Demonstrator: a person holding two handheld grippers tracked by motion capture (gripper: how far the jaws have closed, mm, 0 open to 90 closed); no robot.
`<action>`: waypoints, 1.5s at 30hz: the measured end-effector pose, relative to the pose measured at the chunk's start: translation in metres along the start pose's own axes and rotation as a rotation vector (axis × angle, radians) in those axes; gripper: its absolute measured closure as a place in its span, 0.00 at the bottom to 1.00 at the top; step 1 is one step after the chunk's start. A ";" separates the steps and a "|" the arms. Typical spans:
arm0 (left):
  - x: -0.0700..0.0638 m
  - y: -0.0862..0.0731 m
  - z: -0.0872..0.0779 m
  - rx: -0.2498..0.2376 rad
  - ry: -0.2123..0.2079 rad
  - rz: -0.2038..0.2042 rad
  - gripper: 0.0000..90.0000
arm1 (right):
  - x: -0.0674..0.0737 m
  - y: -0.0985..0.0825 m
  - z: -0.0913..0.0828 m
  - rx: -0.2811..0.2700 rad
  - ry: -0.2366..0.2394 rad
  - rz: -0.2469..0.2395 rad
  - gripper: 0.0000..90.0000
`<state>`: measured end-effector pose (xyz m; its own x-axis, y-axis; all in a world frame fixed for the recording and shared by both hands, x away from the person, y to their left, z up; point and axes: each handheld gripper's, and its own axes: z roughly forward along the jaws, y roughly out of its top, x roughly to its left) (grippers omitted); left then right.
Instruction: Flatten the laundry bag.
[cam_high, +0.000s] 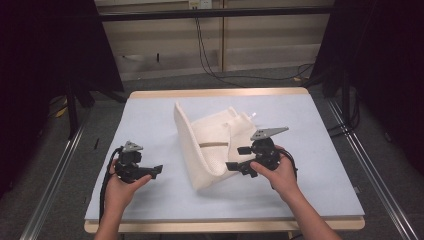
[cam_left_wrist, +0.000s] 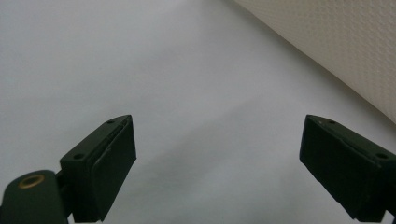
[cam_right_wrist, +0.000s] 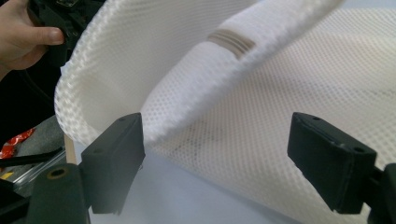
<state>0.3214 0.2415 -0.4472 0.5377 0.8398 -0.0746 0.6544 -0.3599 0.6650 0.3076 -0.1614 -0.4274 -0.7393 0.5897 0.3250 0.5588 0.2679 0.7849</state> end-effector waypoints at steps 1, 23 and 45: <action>0.000 0.000 0.001 -0.003 -0.007 0.002 0.12 | -0.002 -0.002 -0.002 -0.001 0.000 0.004 0.20; 0.017 -0.009 -0.014 0.013 -0.008 -0.059 0.27 | -0.021 -0.024 -0.005 0.031 -0.196 -0.072 0.83; 0.023 -0.030 -0.005 0.084 -0.020 -0.104 0.43 | -0.019 -0.042 0.002 0.142 -0.246 -0.084 0.66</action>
<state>0.3116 0.2733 -0.4653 0.4745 0.8665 -0.1551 0.7489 -0.3048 0.5884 0.2989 -0.1817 -0.4676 -0.6816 0.7233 0.1109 0.5593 0.4172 0.7163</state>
